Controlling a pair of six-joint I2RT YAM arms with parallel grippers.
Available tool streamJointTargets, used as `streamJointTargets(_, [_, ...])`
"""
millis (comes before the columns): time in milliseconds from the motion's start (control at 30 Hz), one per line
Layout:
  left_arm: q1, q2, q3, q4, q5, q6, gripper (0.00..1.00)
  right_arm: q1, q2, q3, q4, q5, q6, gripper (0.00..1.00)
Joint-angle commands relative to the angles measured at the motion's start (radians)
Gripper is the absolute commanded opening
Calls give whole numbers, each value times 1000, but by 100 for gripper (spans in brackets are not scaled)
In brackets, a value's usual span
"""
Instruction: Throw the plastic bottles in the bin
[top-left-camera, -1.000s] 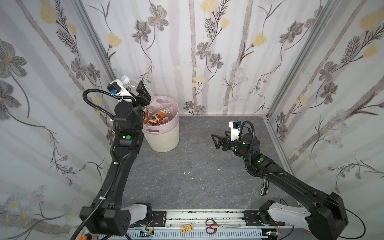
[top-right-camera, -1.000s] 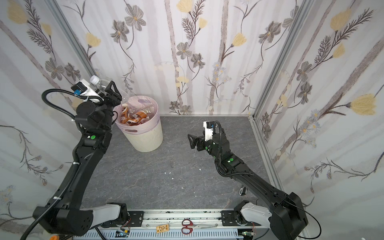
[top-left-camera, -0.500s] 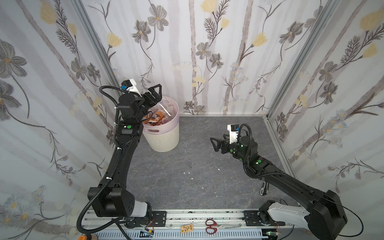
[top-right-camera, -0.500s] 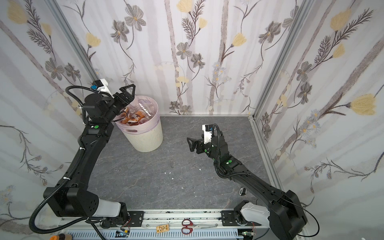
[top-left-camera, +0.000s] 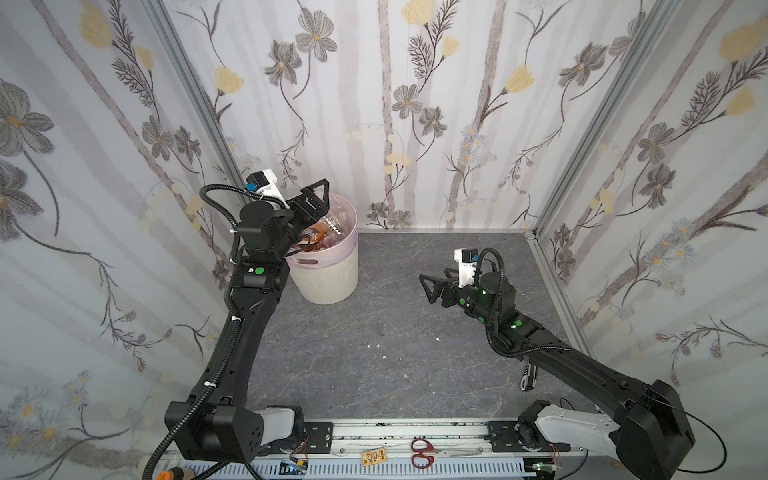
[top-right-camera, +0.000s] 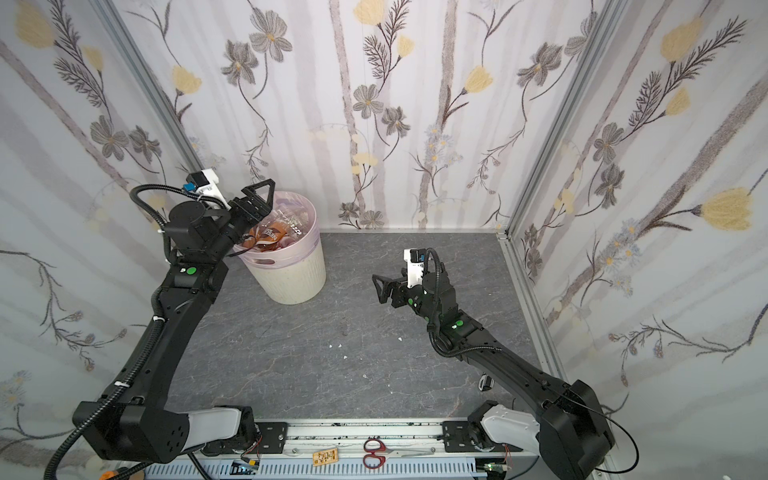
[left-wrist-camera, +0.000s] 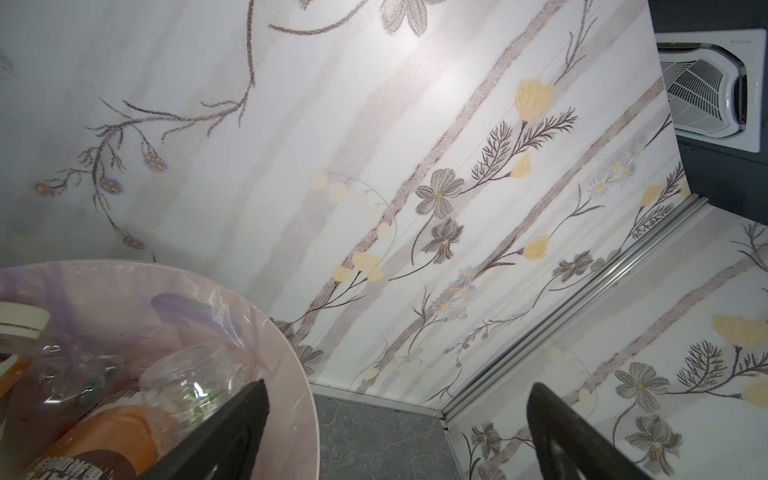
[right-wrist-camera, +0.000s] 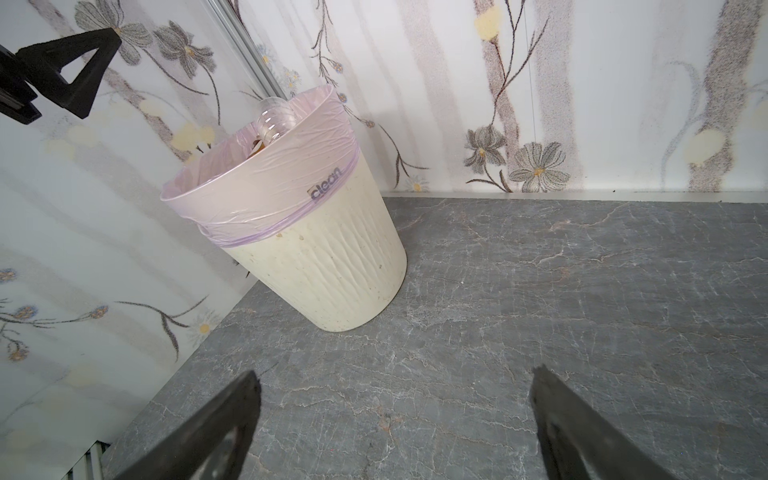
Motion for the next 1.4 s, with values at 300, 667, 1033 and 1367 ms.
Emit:
streamJointTargets(300, [-224, -143, -176, 23, -232, 259, 100, -1, -85, -13, -42, 158, -48, 100])
streamJointTargets(667, [171, -211, -270, 11, -274, -11, 100, 0, -49, -13, -68, 136, -31, 100])
streamJointTargets(1033, [434, 153, -68, -180, -85, -89, 100, -2, -5, 10, -87, 126, -22, 100])
streamJointTargets(1367, [400, 402, 148, -176, 145, -102, 100, -2, 12, -2, -80, 115, -10, 100])
